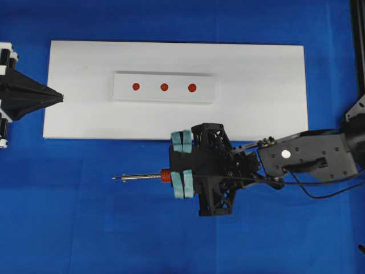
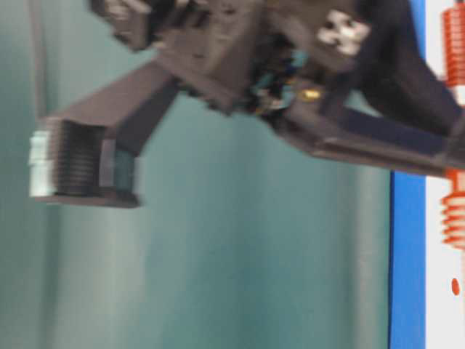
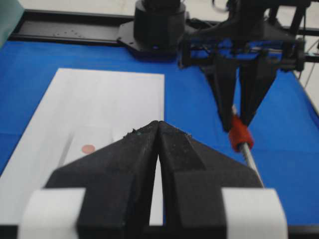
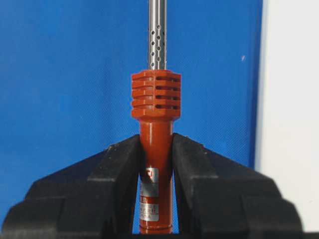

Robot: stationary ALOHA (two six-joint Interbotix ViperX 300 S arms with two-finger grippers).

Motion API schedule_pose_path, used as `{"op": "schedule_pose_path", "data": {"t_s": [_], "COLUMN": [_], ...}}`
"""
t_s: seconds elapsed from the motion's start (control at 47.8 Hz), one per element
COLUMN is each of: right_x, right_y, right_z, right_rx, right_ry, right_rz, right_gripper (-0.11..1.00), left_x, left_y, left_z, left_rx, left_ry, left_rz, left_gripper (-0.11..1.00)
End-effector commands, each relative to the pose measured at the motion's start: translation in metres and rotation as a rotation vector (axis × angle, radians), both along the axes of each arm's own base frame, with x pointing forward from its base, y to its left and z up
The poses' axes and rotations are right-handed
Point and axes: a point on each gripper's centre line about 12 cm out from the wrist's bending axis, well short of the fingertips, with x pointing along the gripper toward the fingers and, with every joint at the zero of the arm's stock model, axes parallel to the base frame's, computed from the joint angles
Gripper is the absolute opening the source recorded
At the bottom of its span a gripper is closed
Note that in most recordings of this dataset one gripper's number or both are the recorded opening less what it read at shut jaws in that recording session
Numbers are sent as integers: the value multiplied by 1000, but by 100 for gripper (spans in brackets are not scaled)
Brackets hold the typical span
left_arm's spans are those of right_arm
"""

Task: Touch the tip of the soldering iron to the mark.
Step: 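Lower the iron onto the table and open the right gripper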

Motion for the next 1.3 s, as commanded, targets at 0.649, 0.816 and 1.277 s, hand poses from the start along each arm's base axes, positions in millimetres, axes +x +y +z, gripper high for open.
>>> {"op": "schedule_pose_path", "data": {"t_s": [0.649,0.816,1.277], "right_x": [13,15,16], "right_y": [-6,-3,3], "right_z": [-67,-74,-81], "right_rx": [37,44,48], "right_ry": [-47,-55,-46], "right_rz": [37,46,57], "right_gripper": [6,6,7], "left_x": [1,1,1], "left_y": [0,0,0], "left_z": [5,5,5], "left_rx": [4,7,7], "left_ry": [-17,-18,-18], "left_rz": [0,-1,-1], "left_gripper": [0,0,0]}}
